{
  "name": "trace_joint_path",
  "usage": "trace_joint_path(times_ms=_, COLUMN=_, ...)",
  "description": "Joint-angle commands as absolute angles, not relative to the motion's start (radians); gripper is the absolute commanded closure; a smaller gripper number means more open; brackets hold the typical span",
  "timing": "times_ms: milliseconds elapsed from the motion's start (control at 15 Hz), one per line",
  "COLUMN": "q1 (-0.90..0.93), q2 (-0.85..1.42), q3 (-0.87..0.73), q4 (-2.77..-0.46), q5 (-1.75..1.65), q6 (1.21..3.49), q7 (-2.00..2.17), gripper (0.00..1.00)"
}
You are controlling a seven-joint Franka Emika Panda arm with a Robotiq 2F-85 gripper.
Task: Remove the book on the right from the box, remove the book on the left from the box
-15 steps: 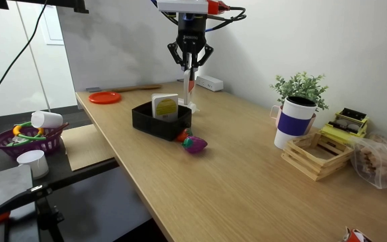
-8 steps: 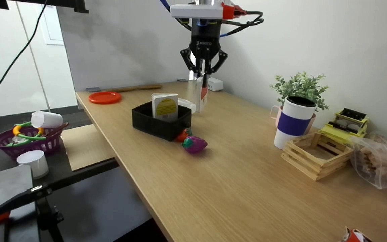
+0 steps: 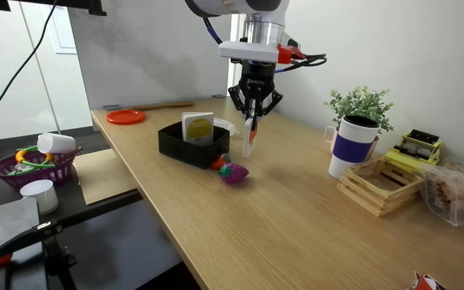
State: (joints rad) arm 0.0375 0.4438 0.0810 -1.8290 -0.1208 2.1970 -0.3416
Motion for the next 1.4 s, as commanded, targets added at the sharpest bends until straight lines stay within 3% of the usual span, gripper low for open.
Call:
trace_joint_path(times_ms=0, q1=0.023, q2=0.52, q3=0.091, q4=-1.765, q5=-0.097, q6=2.199, q7=-0.358, gripper=0.96)
trace_joint_path(times_ms=600, q1=0.028, q2=0.578, q3=0.093, q4=-1.695, q5=-0.102, q6=2.173, q7=-0.351, gripper=0.96)
trace_joint_path(times_ms=667, q1=0.028, q2=0.58, q3=0.094, q4=-1.692, q5=-0.101, q6=2.173, q7=-0.351, gripper=0.87)
trace_joint_path(times_ms=733, q1=0.028, q2=0.58, q3=0.094, q4=-1.692, q5=-0.101, q6=2.172, q7=-0.351, gripper=0.61)
trace_joint_path(times_ms=867, q1=0.028, q2=0.58, q3=0.095, q4=-1.692, q5=-0.1, q6=2.172, q7=-0.351, gripper=0.56)
trace_joint_path(times_ms=1333, q1=0.03, q2=0.577, q3=0.098, q4=-1.693, q5=-0.101, q6=2.171, q7=-0.348, gripper=0.05)
